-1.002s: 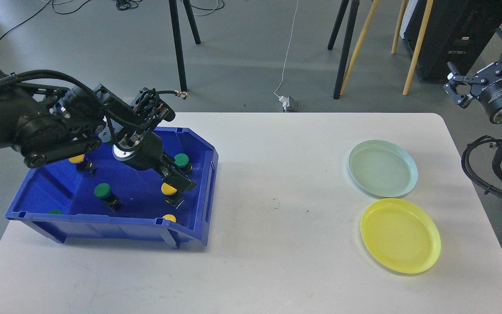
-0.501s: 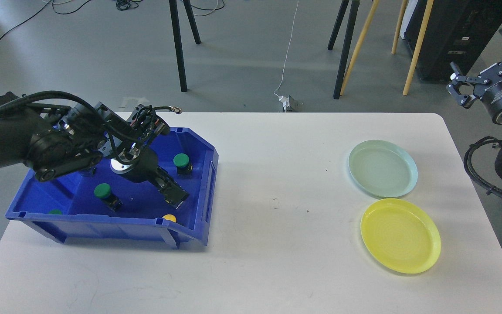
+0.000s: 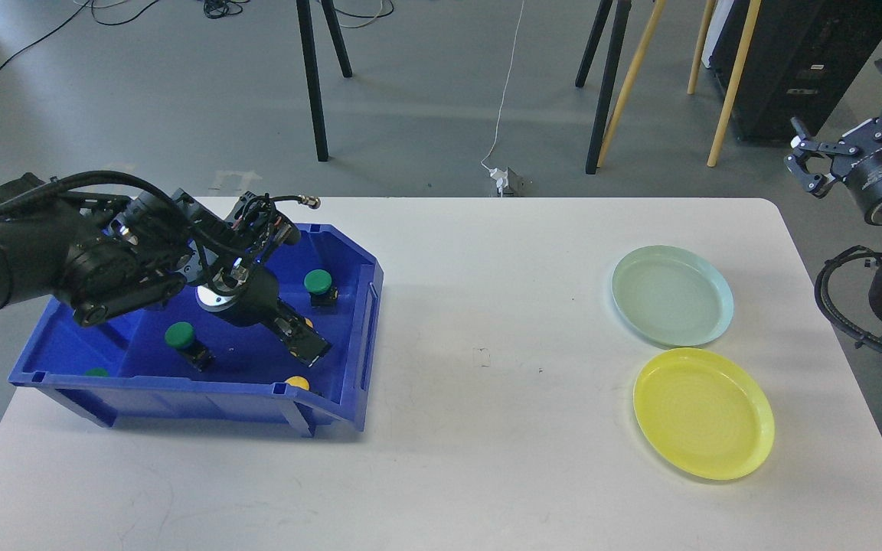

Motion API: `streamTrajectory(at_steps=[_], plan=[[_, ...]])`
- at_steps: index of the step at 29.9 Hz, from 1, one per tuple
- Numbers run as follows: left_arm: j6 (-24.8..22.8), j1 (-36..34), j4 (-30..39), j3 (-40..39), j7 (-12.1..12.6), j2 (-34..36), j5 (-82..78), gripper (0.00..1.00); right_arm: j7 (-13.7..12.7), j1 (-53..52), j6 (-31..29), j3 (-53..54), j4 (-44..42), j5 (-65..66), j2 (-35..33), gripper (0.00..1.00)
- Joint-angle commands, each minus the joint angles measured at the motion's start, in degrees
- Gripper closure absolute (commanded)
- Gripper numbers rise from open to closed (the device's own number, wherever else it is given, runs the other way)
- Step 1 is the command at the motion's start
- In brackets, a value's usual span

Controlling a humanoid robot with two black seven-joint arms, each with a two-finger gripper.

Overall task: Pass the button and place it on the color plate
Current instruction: 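Lower the left gripper into the bin and grasp a yellow button, then lift the yellow button and extend it toward the right gripper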

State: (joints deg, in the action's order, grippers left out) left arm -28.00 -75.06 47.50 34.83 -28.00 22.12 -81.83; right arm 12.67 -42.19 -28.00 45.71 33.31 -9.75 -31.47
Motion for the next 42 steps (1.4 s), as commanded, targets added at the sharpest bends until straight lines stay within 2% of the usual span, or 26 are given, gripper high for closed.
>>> streamTrajectory(at_steps=[1,4,9,10,11,14,15,16,23,26,29,33,36,39,42], plan=[[0.0,0.2,-0.1,0.0,0.0,-0.1,0.0,0.15,0.0,0.0,0.0,0.1,0.0,0.0,0.0,0.0],[0.0,0.1,-0.1,0.0,0.0,-0.1,0.0,0.25,0.0,0.0,0.0,0.1,0.0,0.0,0.0,0.0],[0.0,0.2,0.0,-0.3,0.0,-0.1,0.0,0.33,0.0,0.3,0.0,0.1,0.0,0.0,0.0,0.0],[0.0,0.2,-0.1,-0.3,0.0,-0.1,0.0,0.38,0.0,0.3,0.0,0.1,0.0,0.1,0.0,0.0],[0.0,0.1,0.0,-0.2,0.0,-0.1,0.0,0.48,0.0,0.3,0.0,0.1,0.0,0.1,0.0,0.0],[0.0,0.0,0.0,0.0,0.0,-0.1,0.0,0.84,0.0,0.3,0.0,0.1,0.0,0.0,0.0,0.0],[0.0,0.0,0.0,0.0,0.0,-0.1,0.0,0.92,0.0,0.3,0.0,0.1,0.0,0.0,0.0,0.0],[0.0,-0.1,0.0,0.0,0.0,-0.1,-0.1,0.96,0.0,0.3,0.0,0.1,0.0,0.0,0.0,0.0],[0.0,-1.0,1.0,-0.2,0.0,1.6,-0.3,0.99,0.1,0.3,0.0,0.1,0.0,0.0,0.0,0.0],[0.0,-3.1,3.5,-0.6,0.0,6.0,-0.3,0.99,0.1,0.4,0.0,0.2,0.0,0.0,0.0,0.0],[0.0,-7.4,10.3,-2.6,0.0,12.4,-0.1,0.99,0.1,0.4,0.0,0.6,0.0,0.0,0.0,0.0],[0.0,-9.6,20.0,-12.4,0.0,23.5,0.8,0.98,0.1,0.4,0.0,0.9,0.0,0.0,-0.3,0.0],[0.0,-8.4,23.6,-22.4,0.0,28.6,6.1,0.98,0.1,0.4,0.0,0.8,0.0,0.0,-0.9,0.0],[0.0,-5.0,23.7,-28.9,0.0,28.6,18.2,0.98,0.1,0.8,0.0,0.8,0.0,0.1,-1.2,0.0],[0.0,-3.1,23.7,-33.5,0.0,24.6,31.9,0.98,0.0,1.1,0.0,0.6,0.2,0.2,-1.9,0.0]])
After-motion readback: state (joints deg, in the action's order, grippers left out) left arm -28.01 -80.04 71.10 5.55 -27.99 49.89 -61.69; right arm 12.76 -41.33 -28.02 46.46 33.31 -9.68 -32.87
